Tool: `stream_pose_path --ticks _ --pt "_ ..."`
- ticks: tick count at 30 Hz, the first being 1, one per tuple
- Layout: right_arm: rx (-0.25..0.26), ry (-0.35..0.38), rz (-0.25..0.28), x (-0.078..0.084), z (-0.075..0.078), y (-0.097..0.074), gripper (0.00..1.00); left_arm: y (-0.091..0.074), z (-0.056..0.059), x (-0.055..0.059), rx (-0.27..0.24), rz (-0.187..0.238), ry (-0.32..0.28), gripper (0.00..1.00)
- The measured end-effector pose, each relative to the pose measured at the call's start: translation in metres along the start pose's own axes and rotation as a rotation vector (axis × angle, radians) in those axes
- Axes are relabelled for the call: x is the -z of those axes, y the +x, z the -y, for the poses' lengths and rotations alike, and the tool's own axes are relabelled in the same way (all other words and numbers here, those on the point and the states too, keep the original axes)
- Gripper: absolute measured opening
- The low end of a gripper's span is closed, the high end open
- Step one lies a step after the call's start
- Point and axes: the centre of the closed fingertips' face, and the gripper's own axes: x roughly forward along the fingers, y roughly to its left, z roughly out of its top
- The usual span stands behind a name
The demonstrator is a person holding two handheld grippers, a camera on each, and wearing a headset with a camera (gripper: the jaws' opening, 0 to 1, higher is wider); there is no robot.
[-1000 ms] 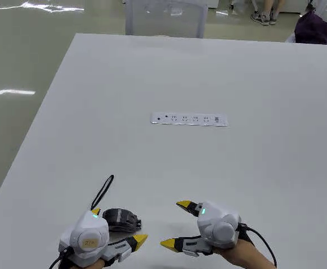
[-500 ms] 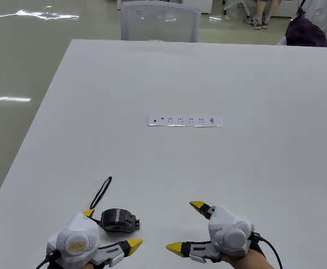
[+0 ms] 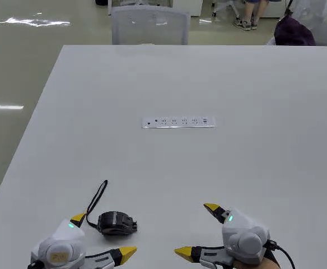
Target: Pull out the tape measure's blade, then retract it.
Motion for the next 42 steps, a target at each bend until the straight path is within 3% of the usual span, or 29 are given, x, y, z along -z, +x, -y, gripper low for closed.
stream_pose_path --ticks 20,31,42 --pt "0.038 0.034 0.005 0.011 0.005 -0.036 0.97 -0.026 -0.01 0.019 0.008 -0.023 0.023 0.99" --pt "0.049 0.07 0.022 0.018 0.008 -0.046 1.0 -0.027 -0.002 0.019 0.036 -0.016 0.044 0.99" --pt "0.049 0.064 0.008 0.027 0.013 -0.049 1.0 -0.031 -0.014 0.024 0.017 -0.018 0.045 0.99"
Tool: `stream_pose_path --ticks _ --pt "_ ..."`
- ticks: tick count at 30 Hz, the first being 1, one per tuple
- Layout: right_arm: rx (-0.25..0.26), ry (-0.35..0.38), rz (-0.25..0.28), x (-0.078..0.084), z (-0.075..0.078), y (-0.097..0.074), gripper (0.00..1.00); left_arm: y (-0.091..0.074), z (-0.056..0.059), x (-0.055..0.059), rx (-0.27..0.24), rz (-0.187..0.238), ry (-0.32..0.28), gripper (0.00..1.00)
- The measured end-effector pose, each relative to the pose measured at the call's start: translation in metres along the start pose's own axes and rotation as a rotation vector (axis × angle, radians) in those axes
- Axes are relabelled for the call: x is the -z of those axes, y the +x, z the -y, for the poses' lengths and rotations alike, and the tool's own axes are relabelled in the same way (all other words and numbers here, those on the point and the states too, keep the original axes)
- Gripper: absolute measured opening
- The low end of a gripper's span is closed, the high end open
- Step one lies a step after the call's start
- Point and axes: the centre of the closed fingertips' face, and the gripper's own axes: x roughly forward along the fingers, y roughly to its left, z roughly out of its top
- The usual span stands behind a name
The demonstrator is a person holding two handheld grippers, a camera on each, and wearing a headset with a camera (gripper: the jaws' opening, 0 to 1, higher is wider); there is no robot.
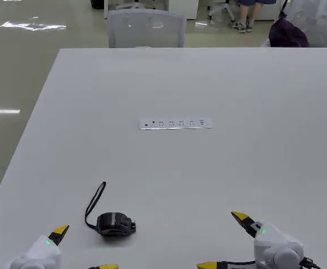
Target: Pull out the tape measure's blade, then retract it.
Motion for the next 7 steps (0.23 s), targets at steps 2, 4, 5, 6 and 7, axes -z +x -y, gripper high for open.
stream_pose_path --ticks 2,4,5,6,7 --pt "0.004 -0.001 0.0 -0.0005 0.0011 -0.0006 1.0 -0.0007 -0.0001 -0.0003 -0.001 -0.001 -0.001 0.99" --pt "0.01 -0.002 0.002 -0.0019 0.0021 -0.0008 1.0 -0.0002 -0.0001 -0.0001 -0.002 -0.001 0.003 0.99" --pt "0.01 -0.003 0.004 -0.002 0.0028 -0.0002 1.0 0.0004 -0.0001 0.0001 -0.003 0.0 0.004 0.99" --pt "0.01 -0.004 0.006 -0.0024 0.003 0.0001 1.0 0.0006 0.0 0.0004 -0.003 -0.002 0.002 0.99" --pt "0.011 -0.005 0.005 -0.0027 0.003 0.0002 1.0 0.001 -0.0002 0.0009 -0.005 -0.004 0.0 0.99"
